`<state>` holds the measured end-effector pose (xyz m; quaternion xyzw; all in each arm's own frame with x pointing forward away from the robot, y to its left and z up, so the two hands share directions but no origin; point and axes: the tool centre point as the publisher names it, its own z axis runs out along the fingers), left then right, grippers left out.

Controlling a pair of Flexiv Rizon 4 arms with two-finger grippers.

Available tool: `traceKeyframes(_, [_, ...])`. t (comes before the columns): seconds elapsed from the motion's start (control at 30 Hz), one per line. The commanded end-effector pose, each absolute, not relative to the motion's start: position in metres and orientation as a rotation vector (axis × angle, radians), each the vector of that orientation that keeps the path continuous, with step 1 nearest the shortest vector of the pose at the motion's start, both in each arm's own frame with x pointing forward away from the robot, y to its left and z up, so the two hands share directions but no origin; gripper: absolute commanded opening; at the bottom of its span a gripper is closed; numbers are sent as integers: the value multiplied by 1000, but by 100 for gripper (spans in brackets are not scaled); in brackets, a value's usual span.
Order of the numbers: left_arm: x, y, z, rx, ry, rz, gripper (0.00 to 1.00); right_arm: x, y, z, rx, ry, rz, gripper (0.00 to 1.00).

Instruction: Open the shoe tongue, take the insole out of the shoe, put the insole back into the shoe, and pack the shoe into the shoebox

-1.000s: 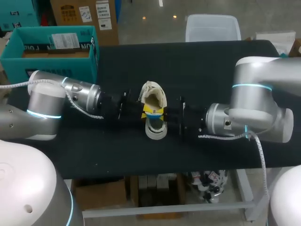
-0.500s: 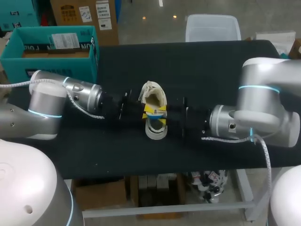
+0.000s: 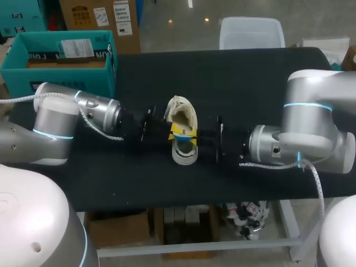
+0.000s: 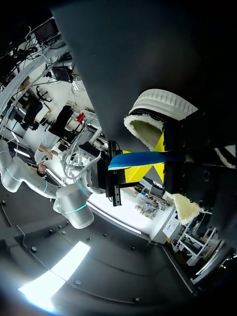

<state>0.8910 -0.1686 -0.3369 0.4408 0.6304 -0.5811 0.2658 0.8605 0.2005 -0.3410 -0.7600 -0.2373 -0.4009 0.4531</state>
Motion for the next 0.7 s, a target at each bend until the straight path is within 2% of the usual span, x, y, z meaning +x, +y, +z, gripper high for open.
traceKeyframes(0.03, [881,-166,-328,1186,1687,-1582,40,863,203,-342,-1887,-587,-986,0])
traceKeyframes(0.07, [878,-165,-326,1187,1679,-1592,32,863,203,-342,-1888,-587,-986,0])
traceKeyframes(0.1, [877,-165,-325,1187,1676,-1595,18,863,202,-342,-1889,-586,-987,0])
traceKeyframes(0.13, [875,-164,-324,1193,1671,-1598,0,863,202,-342,-1891,-585,-988,0])
traceKeyframes(0.7, [896,-172,-344,1208,1710,-1596,0,883,207,-353,-1933,-558,-953,0])
